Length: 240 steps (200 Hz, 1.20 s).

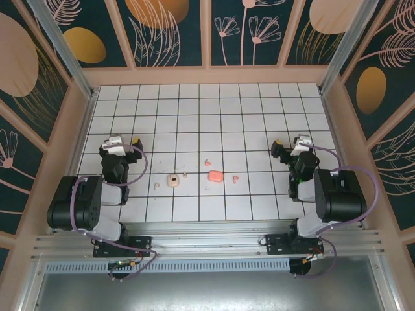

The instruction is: Insert the wireless bluetooth earbuds into the charging case

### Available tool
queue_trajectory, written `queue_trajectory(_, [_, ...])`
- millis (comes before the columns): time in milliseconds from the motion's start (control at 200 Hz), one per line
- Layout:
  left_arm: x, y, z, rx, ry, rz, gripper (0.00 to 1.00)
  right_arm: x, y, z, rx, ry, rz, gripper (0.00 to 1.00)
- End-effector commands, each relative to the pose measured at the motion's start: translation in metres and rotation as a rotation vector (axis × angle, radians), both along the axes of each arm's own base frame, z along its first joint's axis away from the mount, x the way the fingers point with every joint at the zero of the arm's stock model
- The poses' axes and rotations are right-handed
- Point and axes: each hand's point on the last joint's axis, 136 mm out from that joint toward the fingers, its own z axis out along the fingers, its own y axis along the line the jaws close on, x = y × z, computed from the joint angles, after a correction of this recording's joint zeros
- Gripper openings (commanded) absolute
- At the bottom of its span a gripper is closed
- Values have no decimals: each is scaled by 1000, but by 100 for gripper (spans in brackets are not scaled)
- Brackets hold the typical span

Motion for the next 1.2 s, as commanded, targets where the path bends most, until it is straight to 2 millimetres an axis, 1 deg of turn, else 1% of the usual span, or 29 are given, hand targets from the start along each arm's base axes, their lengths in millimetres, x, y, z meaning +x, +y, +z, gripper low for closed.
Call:
queue_trajectory(0, [4,-3,7,8,-19,-16,99,5,-2,15,-26,-57,-12,99])
queue_trajectory(811, [3,-2,6,8,-19,-14,99,5,-2,15,-26,-59,-12,99])
queue_trajectory(866, [4,-1,9,6,-27,-7,99,5,-2,16,-27,-58,-17,99])
queue_trajectory(961, [8,2,20,2,-11,10,98,9,3,25,-37,-37,1,99])
queue_trajectory(1016, [10,2,28,5,4,9,94,14,7,32,-13,26,6,99])
queue_trajectory(1051, [11,-3,32,5,17,-17,92,16,10,39,20,77,9,99])
queue_trajectory(1106, [10,-7,42,-26,17,-36,90,17,18,51,65,150,27,99])
queue_trajectory(1146, [9,-6,50,-71,11,-24,89,15,28,60,80,199,52,99])
queue_trajectory(1196, [8,-5,55,-145,22,-10,87,11,42,72,76,250,83,99])
